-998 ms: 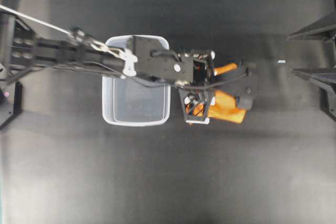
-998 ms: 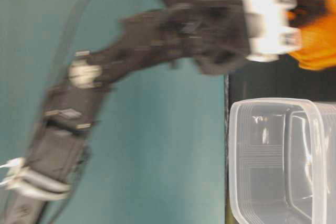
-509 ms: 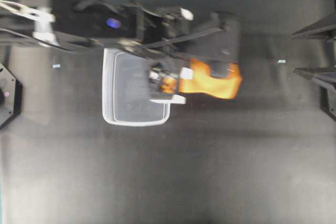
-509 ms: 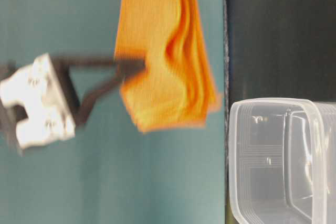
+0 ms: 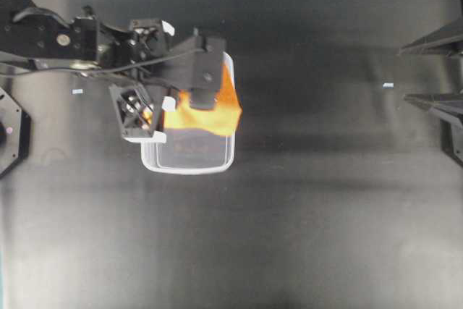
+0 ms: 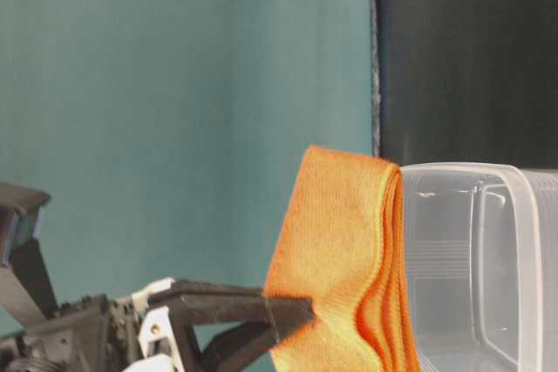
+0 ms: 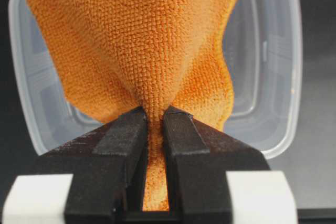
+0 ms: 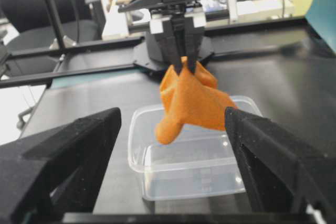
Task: Place the orange towel into the container with the left arm.
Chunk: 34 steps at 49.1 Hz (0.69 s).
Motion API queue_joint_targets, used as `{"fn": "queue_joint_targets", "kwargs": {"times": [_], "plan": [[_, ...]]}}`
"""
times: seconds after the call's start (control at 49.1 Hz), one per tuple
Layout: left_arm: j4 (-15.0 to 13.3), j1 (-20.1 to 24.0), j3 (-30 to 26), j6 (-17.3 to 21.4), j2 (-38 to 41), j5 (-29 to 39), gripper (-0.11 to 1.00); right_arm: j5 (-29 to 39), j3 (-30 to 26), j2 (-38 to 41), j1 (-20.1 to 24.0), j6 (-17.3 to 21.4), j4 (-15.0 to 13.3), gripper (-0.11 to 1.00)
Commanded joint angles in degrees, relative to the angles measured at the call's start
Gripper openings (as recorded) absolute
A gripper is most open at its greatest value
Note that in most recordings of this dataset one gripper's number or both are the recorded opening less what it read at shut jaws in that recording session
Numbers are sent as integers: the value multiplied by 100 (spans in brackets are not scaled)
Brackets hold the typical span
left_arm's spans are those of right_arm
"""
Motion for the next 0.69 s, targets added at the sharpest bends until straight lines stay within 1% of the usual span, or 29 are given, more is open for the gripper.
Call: {"fn": "queue_joint_targets", "kwargs": {"times": [0.0,0.183,0.305,0.326,0.346,0.387,0.489,0.57,0.631,0.672], "plan": [[18,-18,79,18,-176,-141,6,-62,-35,35,-18,0,18,77],[18,-9,308,18,-158,-193,6,-62,-26,35,-18,0,9,77],[18,-9,439,18,-158,-475,7,-62,-26,35,-18,0,9,77],[18,-9,457,18,-158,-527,8,-62,-26,35,-18,9,18,77],[18,-9,492,18,-167,-606,11,-62,-26,35,-18,0,18,77],[18,0,536,9,-176,-756,22,-62,-26,35,-18,0,9,77],[18,9,668,18,-185,-1125,53,-79,-26,35,-18,9,9,77],[18,9,738,18,-185,-1239,76,-105,-26,35,-18,9,9,77],[18,9,756,18,-185,-1230,87,-123,-26,35,-18,26,9,76],[18,18,747,18,-202,-1230,90,-123,-26,35,-18,44,9,76]]}}
